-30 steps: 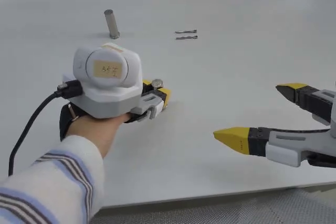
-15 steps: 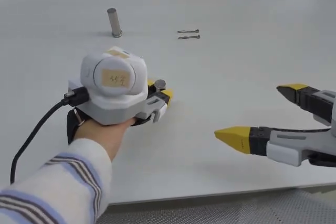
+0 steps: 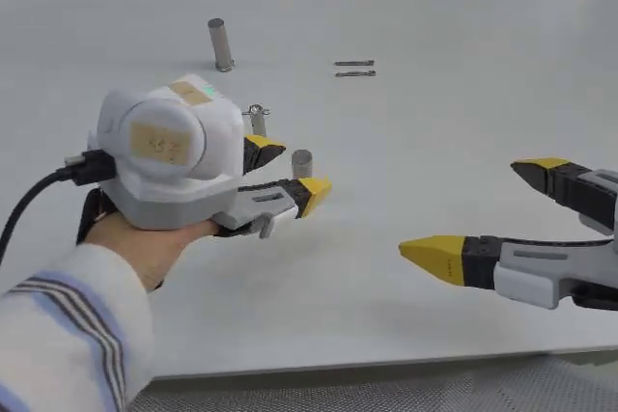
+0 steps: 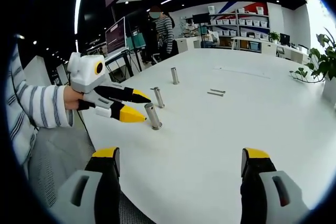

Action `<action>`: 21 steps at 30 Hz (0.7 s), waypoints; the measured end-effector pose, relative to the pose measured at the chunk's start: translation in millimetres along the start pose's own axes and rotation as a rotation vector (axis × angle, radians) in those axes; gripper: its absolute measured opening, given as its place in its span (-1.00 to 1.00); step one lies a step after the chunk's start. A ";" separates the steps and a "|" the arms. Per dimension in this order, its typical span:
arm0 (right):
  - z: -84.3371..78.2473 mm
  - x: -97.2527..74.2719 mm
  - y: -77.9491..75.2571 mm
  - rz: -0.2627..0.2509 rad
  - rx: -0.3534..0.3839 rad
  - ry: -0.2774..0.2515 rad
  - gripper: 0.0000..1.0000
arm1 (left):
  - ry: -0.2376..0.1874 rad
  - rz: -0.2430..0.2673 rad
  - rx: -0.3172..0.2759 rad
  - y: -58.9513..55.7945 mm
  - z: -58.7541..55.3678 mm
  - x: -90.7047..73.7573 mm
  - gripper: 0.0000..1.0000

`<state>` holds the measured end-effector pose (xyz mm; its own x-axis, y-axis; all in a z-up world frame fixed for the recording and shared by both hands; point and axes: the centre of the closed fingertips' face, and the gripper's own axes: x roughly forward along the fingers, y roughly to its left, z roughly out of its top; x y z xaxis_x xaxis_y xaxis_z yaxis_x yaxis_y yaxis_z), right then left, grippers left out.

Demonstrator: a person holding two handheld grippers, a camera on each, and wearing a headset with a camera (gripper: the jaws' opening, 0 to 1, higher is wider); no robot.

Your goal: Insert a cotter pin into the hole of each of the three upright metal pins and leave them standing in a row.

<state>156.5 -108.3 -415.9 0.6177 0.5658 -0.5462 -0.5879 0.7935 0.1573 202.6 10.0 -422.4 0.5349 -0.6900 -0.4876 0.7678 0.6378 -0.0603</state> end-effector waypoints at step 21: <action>10.5 -1.3 -7.6 -0.006 -0.032 0.019 0.83 | -0.127 -0.141 -0.060 -23.0 15.9 -66.8 0.90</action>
<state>165.7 -112.7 -407.7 0.6110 0.5566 -0.5629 -0.6008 0.7891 0.1282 154.8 35.9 -374.6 0.4663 -0.8093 -0.3573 0.8182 0.5481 -0.1738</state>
